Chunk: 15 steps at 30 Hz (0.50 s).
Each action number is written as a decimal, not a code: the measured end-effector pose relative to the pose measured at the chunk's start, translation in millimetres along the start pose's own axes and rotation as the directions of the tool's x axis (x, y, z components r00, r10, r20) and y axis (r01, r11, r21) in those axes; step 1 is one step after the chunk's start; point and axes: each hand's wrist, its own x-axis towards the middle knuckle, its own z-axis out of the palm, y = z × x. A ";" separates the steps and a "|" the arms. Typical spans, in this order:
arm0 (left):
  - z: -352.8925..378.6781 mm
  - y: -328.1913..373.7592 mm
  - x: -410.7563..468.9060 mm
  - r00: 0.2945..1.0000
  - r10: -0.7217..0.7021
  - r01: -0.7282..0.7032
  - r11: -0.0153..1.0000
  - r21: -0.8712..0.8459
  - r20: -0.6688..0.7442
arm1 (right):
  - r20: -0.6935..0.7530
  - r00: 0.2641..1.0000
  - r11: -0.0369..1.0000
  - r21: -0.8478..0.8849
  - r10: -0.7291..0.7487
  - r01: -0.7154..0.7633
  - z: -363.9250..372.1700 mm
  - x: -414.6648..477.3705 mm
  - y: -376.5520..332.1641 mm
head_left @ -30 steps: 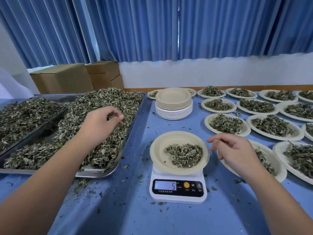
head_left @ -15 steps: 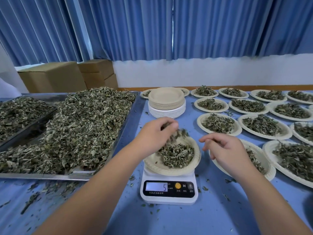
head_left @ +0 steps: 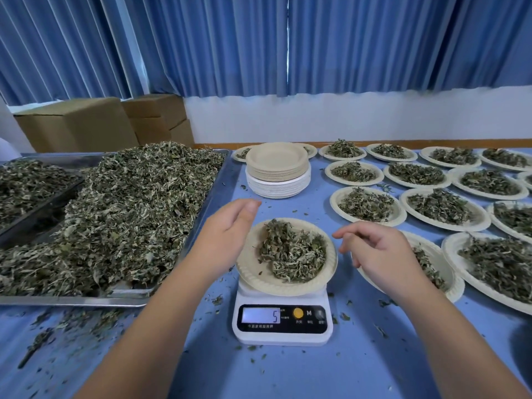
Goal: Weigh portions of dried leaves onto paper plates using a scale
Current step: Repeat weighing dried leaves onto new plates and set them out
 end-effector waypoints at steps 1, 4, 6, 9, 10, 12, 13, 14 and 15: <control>-3.1 -5.6 -1.1 0.999 0.001 -0.001 1.000 0.009 -0.041 | -0.002 1.000 1.000 0.000 0.001 -0.001 0.2 0.2 0.1; -15.6 -23.7 -4.0 0.989 0.031 -0.016 0.994 0.108 -0.144 | -0.006 1.000 1.000 -0.009 0.000 0.000 0.4 -0.1 0.3; -25.8 -34.5 -5.9 0.981 0.054 -0.017 0.981 0.195 -0.187 | -0.005 1.000 1.000 -0.018 -0.005 0.005 1.1 0.0 0.3; -43.1 -47.8 -9.0 0.980 0.042 0.029 0.937 0.347 -0.196 | -0.008 1.000 1.000 -0.030 -0.008 0.008 2.4 0.8 0.2; -49.1 -52.1 -10.6 0.982 0.005 0.072 0.917 0.392 -0.190 | -0.010 1.000 0.999 -0.034 -0.010 0.009 2.8 0.9 0.0; -59.1 -60.2 -14.4 0.976 -0.098 0.175 0.879 0.444 -0.192 | -0.014 1.000 0.999 -0.039 -0.011 0.011 3.6 0.2 -0.3; -61.9 -62.6 -16.0 0.970 -0.152 0.225 0.862 0.454 -0.192 | -0.017 1.000 0.999 -0.040 -0.009 0.008 4.0 -0.1 -0.4; -62.9 -63.6 -17.2 0.961 -0.204 0.270 0.846 0.459 -0.188 | -0.018 1.000 0.999 -0.042 -0.005 0.004 4.2 -0.5 -0.4; -62.4 -63.9 -17.7 0.951 -0.252 0.308 0.827 0.470 -0.180 | -0.019 1.000 0.999 -0.043 0.001 -0.001 4.6 -0.7 -0.5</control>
